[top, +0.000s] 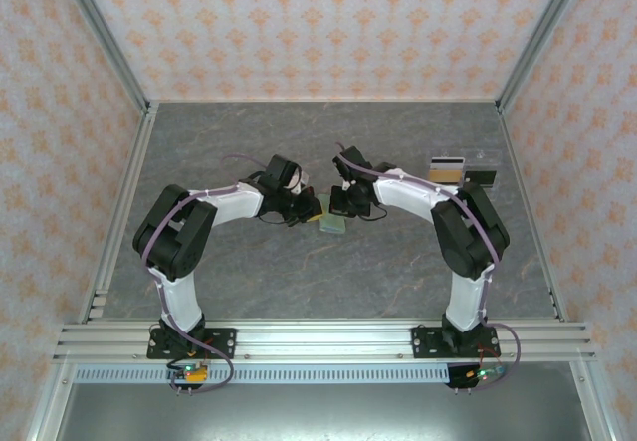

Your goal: Take the credit cards out of the card holder

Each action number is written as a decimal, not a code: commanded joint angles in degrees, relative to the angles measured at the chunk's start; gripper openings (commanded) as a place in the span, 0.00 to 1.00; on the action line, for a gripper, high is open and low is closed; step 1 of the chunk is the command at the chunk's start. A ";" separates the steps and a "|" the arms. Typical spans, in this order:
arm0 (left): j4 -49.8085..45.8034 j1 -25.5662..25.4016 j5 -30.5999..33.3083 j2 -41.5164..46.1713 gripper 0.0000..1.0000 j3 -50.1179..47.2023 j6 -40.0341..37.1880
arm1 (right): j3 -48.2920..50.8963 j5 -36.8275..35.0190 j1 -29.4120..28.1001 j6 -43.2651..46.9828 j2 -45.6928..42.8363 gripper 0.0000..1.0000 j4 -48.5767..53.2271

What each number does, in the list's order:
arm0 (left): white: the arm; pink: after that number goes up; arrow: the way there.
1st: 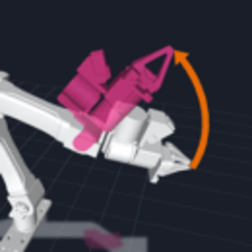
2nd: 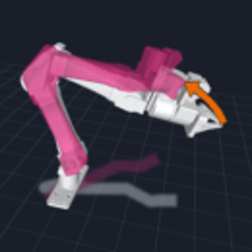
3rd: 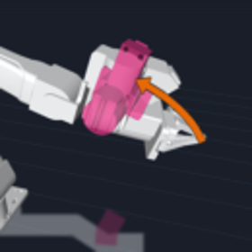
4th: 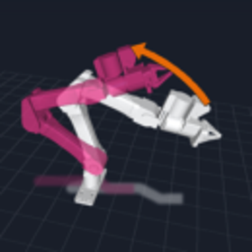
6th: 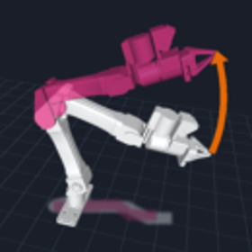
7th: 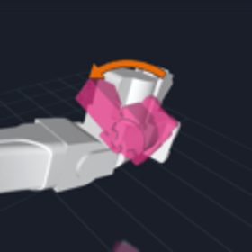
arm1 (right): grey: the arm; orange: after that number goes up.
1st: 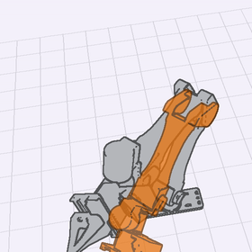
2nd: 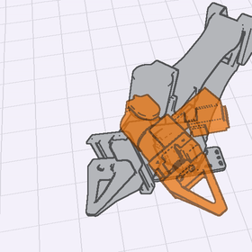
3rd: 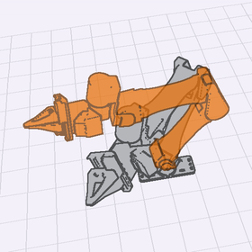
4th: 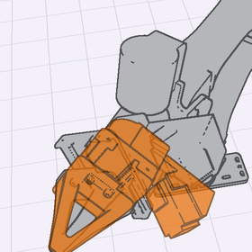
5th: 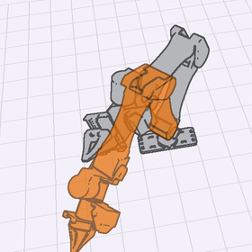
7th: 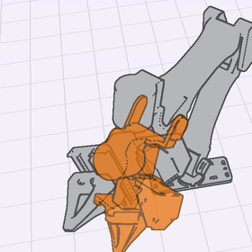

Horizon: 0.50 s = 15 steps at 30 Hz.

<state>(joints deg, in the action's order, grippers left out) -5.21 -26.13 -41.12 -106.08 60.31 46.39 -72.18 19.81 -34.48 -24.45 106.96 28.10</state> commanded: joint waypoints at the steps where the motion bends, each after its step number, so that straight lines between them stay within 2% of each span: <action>1: -6.57 0.20 4.79 3.46 0.00 1.47 -2.12 | 2.60 -11.38 0.88 -1.14 -2.28 0.00 6.42; 5: -7.80 0.28 6.44 3.56 0.00 0.92 -2.58 | 3.41 -17.26 0.98 -3.11 -3.57 0.00 7.75; 15: -8.37 0.31 7.63 3.34 0.00 -0.10 -2.10 | 3.50 -19.44 0.92 -5.27 -3.97 0.00 8.27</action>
<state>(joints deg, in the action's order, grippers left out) -7.70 -26.98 -37.93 -104.79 61.01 44.99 -70.37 10.74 -35.46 -28.49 103.94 29.26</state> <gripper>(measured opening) 0.047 0.044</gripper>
